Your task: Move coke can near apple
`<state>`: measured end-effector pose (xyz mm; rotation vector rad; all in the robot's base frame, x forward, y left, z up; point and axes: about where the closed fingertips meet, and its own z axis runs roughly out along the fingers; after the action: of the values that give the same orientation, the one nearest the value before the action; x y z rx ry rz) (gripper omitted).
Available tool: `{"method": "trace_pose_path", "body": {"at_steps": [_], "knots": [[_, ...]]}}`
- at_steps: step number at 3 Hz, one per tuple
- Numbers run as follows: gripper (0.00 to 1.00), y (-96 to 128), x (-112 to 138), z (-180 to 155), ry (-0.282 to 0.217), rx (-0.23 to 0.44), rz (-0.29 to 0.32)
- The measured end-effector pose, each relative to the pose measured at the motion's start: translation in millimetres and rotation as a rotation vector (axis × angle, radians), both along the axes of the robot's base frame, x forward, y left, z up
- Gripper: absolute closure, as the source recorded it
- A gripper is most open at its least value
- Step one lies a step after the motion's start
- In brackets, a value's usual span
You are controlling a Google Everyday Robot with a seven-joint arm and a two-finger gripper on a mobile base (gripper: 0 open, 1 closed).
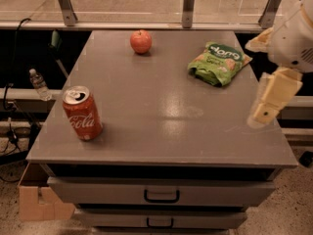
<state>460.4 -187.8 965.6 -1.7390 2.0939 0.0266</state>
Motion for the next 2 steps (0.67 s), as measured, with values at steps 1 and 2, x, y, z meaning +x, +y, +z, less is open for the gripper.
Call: {"method": "trace_pose_path", "body": {"at_steps": [1,2], "knots": [[0.0,65.7,5.9,-0.1,-0.017,0.167,0.128],[0.0,64.8,6.0,-0.2,-0.018,0.162,0.127]]}}
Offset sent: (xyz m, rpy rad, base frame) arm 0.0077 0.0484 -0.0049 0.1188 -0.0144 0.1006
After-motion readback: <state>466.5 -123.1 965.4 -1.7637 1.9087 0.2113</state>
